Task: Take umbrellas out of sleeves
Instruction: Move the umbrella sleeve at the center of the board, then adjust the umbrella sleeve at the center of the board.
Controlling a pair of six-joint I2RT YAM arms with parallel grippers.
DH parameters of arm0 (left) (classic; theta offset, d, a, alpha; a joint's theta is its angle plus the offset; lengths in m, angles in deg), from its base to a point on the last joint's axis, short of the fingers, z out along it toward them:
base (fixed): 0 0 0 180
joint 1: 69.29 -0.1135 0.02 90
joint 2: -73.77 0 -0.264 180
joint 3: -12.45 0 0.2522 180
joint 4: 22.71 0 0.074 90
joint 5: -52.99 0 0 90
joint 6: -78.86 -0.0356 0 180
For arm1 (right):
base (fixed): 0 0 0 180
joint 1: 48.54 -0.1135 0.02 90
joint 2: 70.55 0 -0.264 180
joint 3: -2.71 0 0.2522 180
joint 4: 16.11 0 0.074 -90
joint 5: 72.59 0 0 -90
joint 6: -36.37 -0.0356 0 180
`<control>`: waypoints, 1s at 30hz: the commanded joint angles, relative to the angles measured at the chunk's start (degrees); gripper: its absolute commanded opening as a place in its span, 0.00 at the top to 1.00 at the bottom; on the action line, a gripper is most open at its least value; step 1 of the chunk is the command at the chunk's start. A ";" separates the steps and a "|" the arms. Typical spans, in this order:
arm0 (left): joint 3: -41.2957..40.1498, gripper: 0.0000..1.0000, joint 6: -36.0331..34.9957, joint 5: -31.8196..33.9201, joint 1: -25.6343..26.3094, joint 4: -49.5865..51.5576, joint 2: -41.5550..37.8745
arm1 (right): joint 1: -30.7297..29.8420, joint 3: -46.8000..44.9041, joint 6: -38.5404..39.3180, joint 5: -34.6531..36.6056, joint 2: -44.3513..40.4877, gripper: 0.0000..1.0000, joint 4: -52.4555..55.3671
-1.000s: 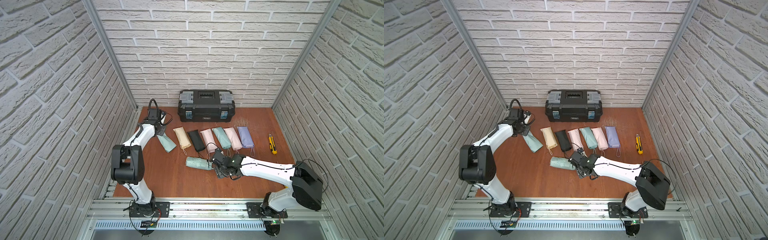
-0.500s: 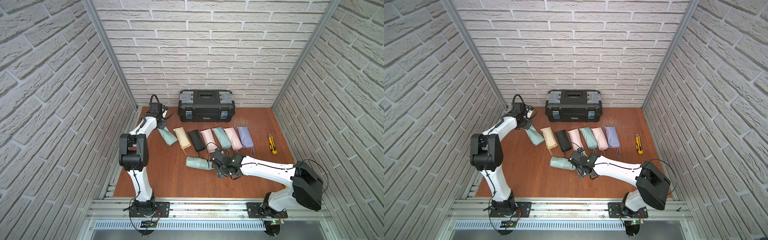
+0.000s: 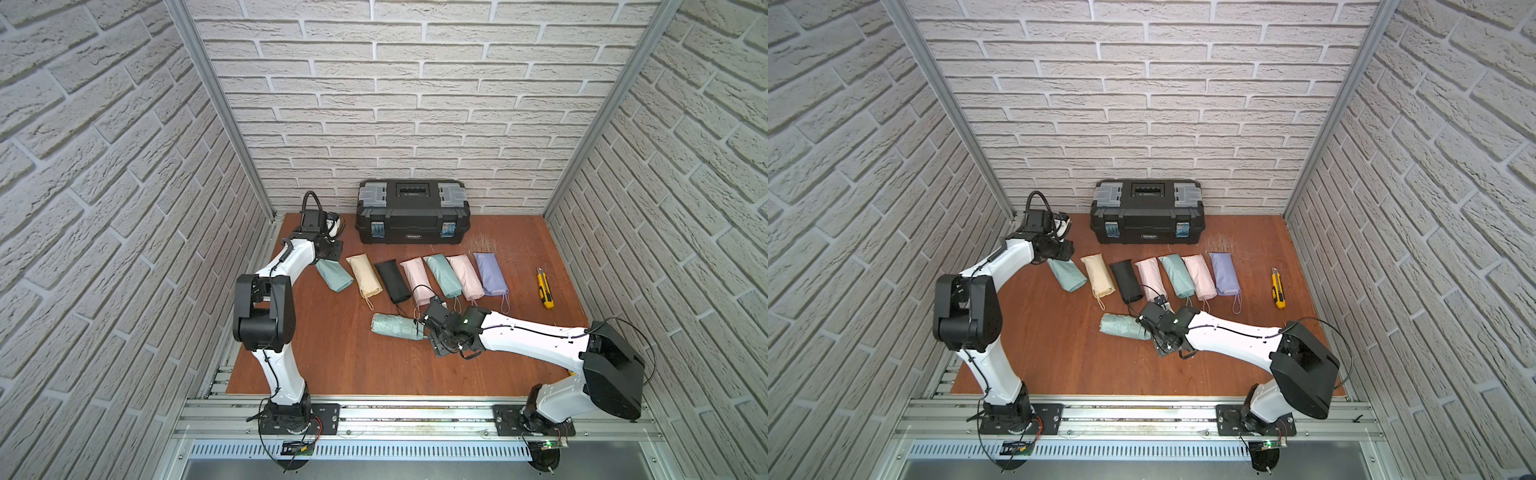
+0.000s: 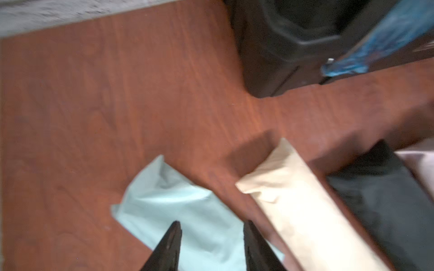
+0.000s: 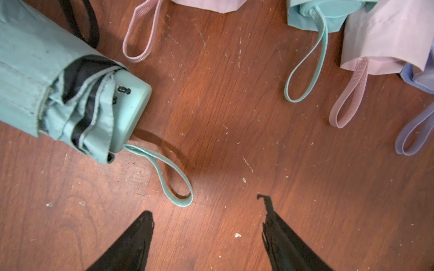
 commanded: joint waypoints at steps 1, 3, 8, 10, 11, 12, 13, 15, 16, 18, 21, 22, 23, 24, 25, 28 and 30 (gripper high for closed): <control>-4.62 0.55 10.88 -8.75 2.33 -5.30 -0.91 | 0.27 -0.07 -0.22 0.26 0.40 0.23 -1.01; -7.19 0.55 13.93 -9.20 3.50 -8.08 -0.84 | 0.28 -0.16 -0.15 0.33 0.40 0.23 -0.97; -11.37 0.56 18.17 -9.37 4.20 -12.47 -0.12 | 0.24 -0.65 -0.49 0.12 0.15 0.23 -1.11; -12.46 0.56 18.55 -9.10 4.20 -12.51 -0.30 | 0.24 -1.02 -0.68 0.19 -0.29 0.23 -1.19; -13.27 0.56 18.55 -8.64 4.20 -12.56 -0.66 | 0.24 -1.25 -0.76 0.21 -0.54 0.23 -1.28; -13.98 0.56 18.45 -8.16 4.20 -12.64 -1.01 | 0.28 -1.44 -0.84 0.21 -0.70 0.23 -1.42; -14.88 0.56 18.19 -7.76 4.16 -12.75 -1.55 | 0.24 -1.57 -0.91 0.24 -0.74 0.23 -1.41; -16.48 0.56 17.77 -7.37 3.86 -12.52 -2.58 | 0.27 -1.66 -0.90 0.26 -0.67 0.23 -1.52; -17.07 0.56 17.61 -7.23 3.83 -12.46 -2.96 | 0.24 -1.59 -0.87 0.28 -0.57 0.24 -1.62; -18.61 0.56 17.43 -7.09 3.39 -12.45 -3.88 | 0.24 -1.58 -0.82 0.09 -0.24 0.23 -1.78; -21.04 0.56 17.42 -6.93 2.65 -12.95 -5.28 | 0.24 -1.23 -0.56 -0.04 0.10 0.23 -1.90; -21.59 0.56 17.43 -6.87 2.38 -13.02 -5.84 | 0.26 -1.22 -0.55 -0.06 0.22 0.24 -1.92; -22.23 0.56 17.43 -6.80 2.04 -13.18 -6.39 | 0.24 -1.09 -0.51 -0.16 0.38 0.24 -2.05; -22.68 0.56 17.27 -6.78 1.75 -13.14 -7.00 | 0.25 -0.97 -0.52 -0.18 0.48 0.23 -2.00; -22.99 0.56 17.19 -6.76 1.40 -13.03 -7.41 | 0.24 -0.95 -0.43 -0.33 0.57 0.24 -1.99; -23.80 0.55 16.43 -6.61 0.19 -12.41 -8.80 | 0.26 -0.78 -0.49 -0.25 0.75 0.23 -1.90; -24.23 0.55 16.29 -6.76 -0.64 -11.94 -9.42 | 0.29 -0.65 -0.50 -0.38 0.75 0.23 -1.90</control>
